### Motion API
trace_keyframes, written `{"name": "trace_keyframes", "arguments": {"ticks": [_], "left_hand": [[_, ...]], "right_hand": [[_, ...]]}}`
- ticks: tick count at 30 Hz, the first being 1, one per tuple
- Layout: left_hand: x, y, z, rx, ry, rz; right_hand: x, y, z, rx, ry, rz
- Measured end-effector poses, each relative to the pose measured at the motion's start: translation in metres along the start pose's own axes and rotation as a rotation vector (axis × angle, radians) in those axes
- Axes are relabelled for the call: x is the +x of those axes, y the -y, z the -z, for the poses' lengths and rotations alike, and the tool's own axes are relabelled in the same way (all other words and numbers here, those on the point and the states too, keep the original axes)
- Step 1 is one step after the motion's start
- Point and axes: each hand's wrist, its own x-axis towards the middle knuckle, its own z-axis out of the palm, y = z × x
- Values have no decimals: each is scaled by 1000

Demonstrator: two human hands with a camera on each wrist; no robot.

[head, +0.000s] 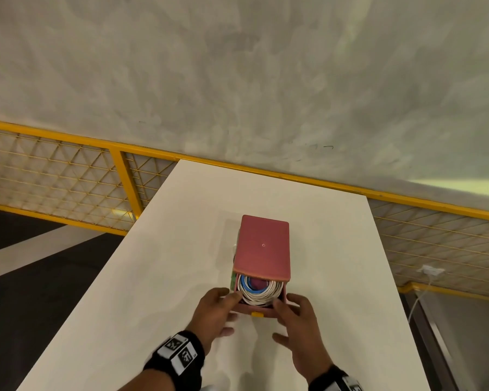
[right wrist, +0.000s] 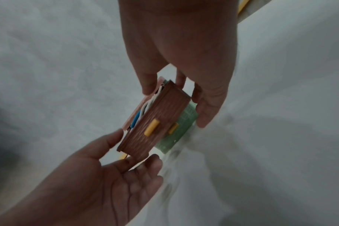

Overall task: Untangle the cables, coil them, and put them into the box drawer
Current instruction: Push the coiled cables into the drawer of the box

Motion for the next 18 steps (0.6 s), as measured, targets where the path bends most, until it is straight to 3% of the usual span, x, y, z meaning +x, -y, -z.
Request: {"name": "trace_keyframes", "arguments": {"ticks": [4,9,12,16,18], "left_hand": [[-9,1,-3,-18,-25,-26],[-2,-21,-14,-149,-103,-93],[-1,-25,-12,-117,-89,-103],[4,-7,8,463,-93,-347],[11,-6,16,666,-102,-403]], "right_hand": [[-7,-11,3,-21,10,7],[4,0,-9,21,-86,6],[11,4,-9,-106,-133,63],[14,-2,7,-539,-115,240],[18,-1,12,-678,-78,290]]}}
